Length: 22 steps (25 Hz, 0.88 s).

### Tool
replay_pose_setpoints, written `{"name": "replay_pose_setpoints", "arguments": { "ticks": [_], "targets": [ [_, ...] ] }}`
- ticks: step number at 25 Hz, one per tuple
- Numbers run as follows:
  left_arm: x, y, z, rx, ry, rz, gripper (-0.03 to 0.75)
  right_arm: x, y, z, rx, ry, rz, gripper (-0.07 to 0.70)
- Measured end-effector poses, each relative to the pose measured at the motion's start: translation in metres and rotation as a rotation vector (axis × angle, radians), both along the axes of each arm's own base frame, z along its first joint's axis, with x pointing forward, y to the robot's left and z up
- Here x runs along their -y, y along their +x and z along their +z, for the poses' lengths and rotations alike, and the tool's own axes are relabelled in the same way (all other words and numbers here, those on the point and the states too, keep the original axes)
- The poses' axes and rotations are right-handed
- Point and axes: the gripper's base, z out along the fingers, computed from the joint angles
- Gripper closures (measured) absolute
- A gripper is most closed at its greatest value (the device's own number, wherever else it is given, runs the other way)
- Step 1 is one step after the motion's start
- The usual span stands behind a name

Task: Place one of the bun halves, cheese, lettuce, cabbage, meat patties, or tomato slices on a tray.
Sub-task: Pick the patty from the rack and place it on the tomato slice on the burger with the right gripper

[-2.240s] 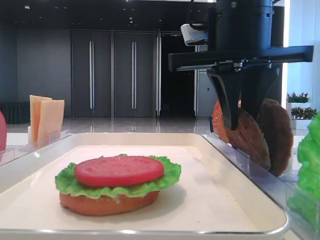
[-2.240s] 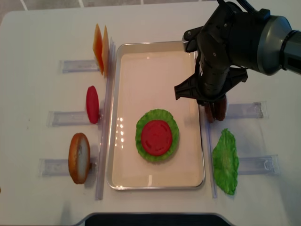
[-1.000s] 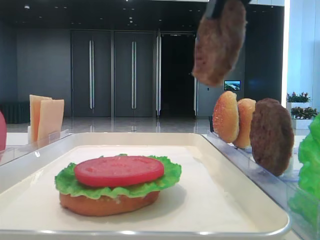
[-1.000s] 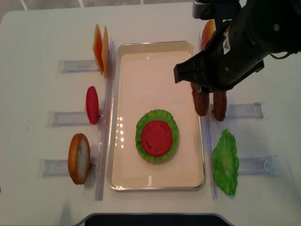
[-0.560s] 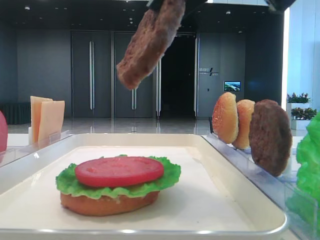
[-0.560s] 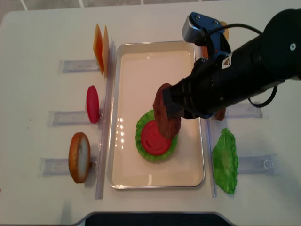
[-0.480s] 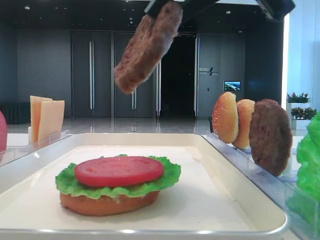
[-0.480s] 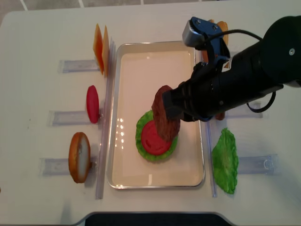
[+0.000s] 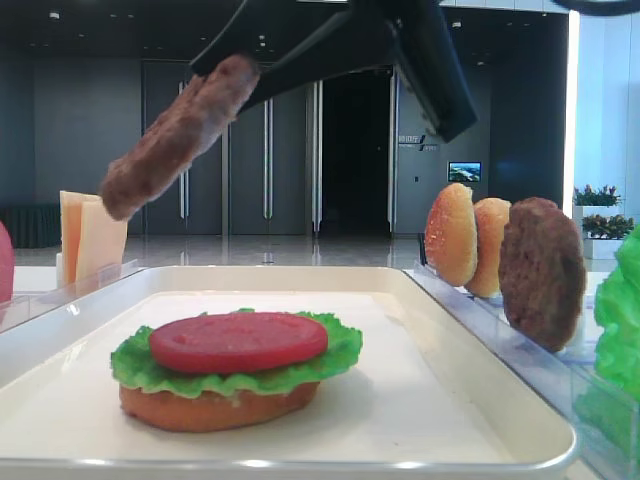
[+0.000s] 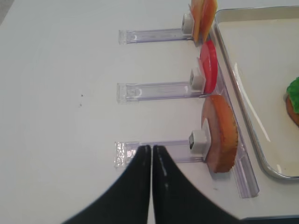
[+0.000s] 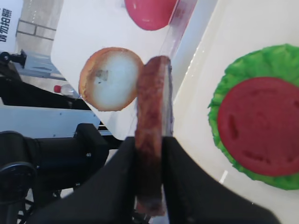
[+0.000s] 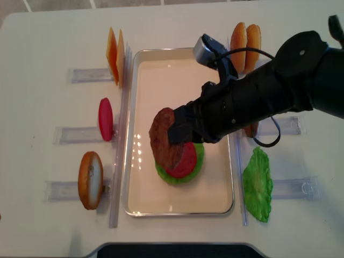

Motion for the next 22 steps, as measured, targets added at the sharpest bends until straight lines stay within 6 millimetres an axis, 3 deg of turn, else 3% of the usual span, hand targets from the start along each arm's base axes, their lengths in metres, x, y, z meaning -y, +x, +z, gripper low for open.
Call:
{"name": "replay_pose_setpoints", "arguments": {
  "ticks": [5, 12, 22],
  "targets": [
    [0.000, 0.000, 0.000, 0.000, 0.000, 0.000, 0.715, -0.007, 0.008, -0.020, -0.043, 0.026, 0.013, 0.484],
    [0.000, 0.000, 0.000, 0.000, 0.000, 0.000, 0.715, 0.004, 0.025, -0.043, -0.096, 0.006, -0.019, 0.484],
    [0.000, 0.000, 0.000, 0.000, 0.000, 0.000, 0.715, 0.004, 0.027, -0.064, -0.175, 0.000, 0.016, 0.484]
  ]
}}
